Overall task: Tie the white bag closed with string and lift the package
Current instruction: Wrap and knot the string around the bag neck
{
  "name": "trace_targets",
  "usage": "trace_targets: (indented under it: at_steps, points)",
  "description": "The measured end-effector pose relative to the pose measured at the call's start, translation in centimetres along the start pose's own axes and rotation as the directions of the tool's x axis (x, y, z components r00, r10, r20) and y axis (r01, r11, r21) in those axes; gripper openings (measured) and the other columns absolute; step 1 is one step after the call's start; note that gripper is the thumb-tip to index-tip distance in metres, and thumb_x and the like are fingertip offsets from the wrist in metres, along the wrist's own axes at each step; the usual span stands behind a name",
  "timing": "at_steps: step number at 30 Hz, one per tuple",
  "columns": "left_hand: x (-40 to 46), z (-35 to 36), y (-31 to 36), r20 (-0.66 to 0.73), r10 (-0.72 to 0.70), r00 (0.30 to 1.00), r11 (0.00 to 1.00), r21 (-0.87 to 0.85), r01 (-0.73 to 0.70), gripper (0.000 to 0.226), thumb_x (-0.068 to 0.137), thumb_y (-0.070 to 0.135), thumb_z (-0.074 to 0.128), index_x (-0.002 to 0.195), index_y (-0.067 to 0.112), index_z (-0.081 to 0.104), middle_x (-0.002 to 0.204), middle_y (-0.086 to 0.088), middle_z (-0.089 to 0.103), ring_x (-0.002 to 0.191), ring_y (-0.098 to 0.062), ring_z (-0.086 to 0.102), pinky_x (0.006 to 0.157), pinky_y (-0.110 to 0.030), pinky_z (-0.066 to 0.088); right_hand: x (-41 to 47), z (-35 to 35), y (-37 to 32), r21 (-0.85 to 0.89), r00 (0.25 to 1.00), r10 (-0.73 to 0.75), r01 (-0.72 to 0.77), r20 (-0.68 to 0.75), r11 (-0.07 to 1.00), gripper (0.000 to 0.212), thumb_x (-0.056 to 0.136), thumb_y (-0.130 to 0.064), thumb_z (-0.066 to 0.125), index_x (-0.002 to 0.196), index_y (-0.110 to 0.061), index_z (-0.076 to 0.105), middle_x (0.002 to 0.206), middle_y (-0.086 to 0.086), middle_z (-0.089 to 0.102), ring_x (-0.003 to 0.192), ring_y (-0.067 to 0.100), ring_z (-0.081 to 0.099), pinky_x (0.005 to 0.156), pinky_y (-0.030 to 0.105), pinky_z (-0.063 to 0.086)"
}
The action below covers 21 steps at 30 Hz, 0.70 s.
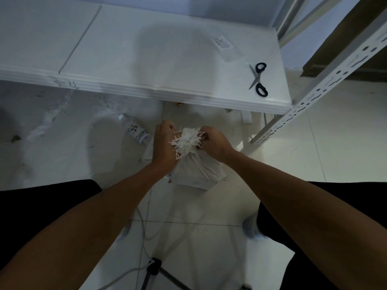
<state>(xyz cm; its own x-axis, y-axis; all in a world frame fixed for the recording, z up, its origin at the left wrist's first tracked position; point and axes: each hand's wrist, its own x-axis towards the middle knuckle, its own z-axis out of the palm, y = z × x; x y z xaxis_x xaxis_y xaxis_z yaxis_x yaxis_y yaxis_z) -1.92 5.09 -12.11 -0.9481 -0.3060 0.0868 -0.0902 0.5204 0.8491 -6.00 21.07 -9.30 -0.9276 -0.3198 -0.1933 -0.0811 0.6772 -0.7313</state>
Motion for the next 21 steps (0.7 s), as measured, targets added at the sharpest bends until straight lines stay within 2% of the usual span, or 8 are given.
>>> trace_targets:
  at_steps: [3,6,10,12,14,16,19,21]
  points:
    - [0.3,-0.1,0.8,0.065,0.117,0.991,0.992,0.032,-0.119,0.031,0.075,0.018,0.069,0.104,0.016,0.059,0.1,0.0,0.055,0.092,-0.019,0.054,0.078,-0.029,0.043,-0.2,0.6,0.7,-0.067,0.999,-0.037,0.036,-0.002,0.997,0.004,0.082,-0.013,0.062,0.081,-0.014,0.066,0.084,0.008,0.071,0.08,0.026,0.066,0.068,0.028,0.048]
    - [0.7,-0.1,-0.1,0.199,0.172,0.965,0.981,0.059,-0.187,0.025,0.079,0.027,0.068,0.095,0.009,0.066,0.091,-0.008,0.07,0.083,-0.023,0.066,0.073,-0.038,0.054,-0.5,0.7,1.1,-0.094,0.998,-0.053,0.05,-0.026,0.994,0.011,0.083,-0.015,0.06,0.086,-0.01,0.069,0.091,0.01,0.073,0.085,0.029,0.067,0.073,0.037,0.053]
    - [0.6,-0.3,-0.2,0.223,0.291,0.93,0.924,0.188,-0.334,0.037,0.081,0.038,0.053,0.083,0.005,0.069,0.079,-0.014,0.069,0.075,-0.031,0.064,0.067,-0.044,0.052,-0.5,0.9,1.3,-0.099,0.995,-0.07,0.062,-0.077,0.993,0.014,0.078,-0.007,0.059,0.087,-0.008,0.07,0.089,0.009,0.073,0.083,0.027,0.067,0.072,0.034,0.052]
    - [0.5,-0.6,0.3,0.201,0.364,0.91,0.878,0.252,-0.407,0.029,0.079,0.034,0.054,0.074,0.007,0.066,0.073,-0.014,0.065,0.072,-0.033,0.061,0.063,-0.043,0.05,-0.5,1.1,1.3,-0.11,0.992,-0.08,0.069,-0.095,0.992,0.012,0.08,-0.006,0.059,0.085,-0.009,0.07,0.085,0.008,0.073,0.078,0.025,0.066,0.07,0.033,0.051]
    - [0.6,-0.8,0.5,0.162,0.414,0.896,0.848,0.289,-0.445,0.021,0.078,0.032,0.057,0.077,0.012,0.066,0.08,-0.012,0.064,0.078,-0.034,0.059,0.066,-0.043,0.048,-0.6,1.1,1.1,-0.103,0.986,-0.1,0.087,-0.135,0.991,0.014,0.083,-0.006,0.058,0.084,-0.01,0.071,0.084,0.005,0.073,0.073,0.02,0.064,0.068,0.03,0.049]
    - [0.5,-0.9,0.5,0.096,0.389,0.916,0.887,0.23,-0.401,0.016,0.076,0.025,0.067,0.091,0.021,0.063,0.096,-0.011,0.065,0.09,-0.034,0.057,0.077,-0.044,0.048,-0.6,1.0,0.9,-0.082,0.981,-0.096,0.083,-0.17,0.993,0.014,0.086,-0.006,0.057,0.084,-0.01,0.071,0.08,0.002,0.072,0.068,0.015,0.06,0.063,0.026,0.046]
    - [0.3,-0.7,0.6,0.053,0.258,0.965,0.958,0.117,-0.262,0.033,0.074,0.017,0.075,0.103,0.02,0.059,0.107,-0.01,0.062,0.102,-0.033,0.054,0.087,-0.048,0.046,-0.6,1.1,1.1,-0.045,0.986,-0.044,0.037,-0.163,0.998,0.013,0.086,-0.006,0.057,0.082,-0.008,0.068,0.074,-0.001,0.067,0.064,0.014,0.057,0.054,0.017,0.04]
    - [0.3,-0.7,0.6,0.052,0.22,0.974,0.969,0.103,-0.225,0.035,0.076,0.019,0.074,0.107,0.013,0.06,0.11,-0.009,0.059,0.105,-0.032,0.053,0.089,-0.048,0.046,-0.6,1.1,1.2,-0.049,0.99,-0.016,0.01,-0.142,0.999,0.012,0.085,-0.007,0.056,0.08,-0.006,0.066,0.075,0.004,0.068,0.067,0.02,0.059,0.056,0.025,0.04]
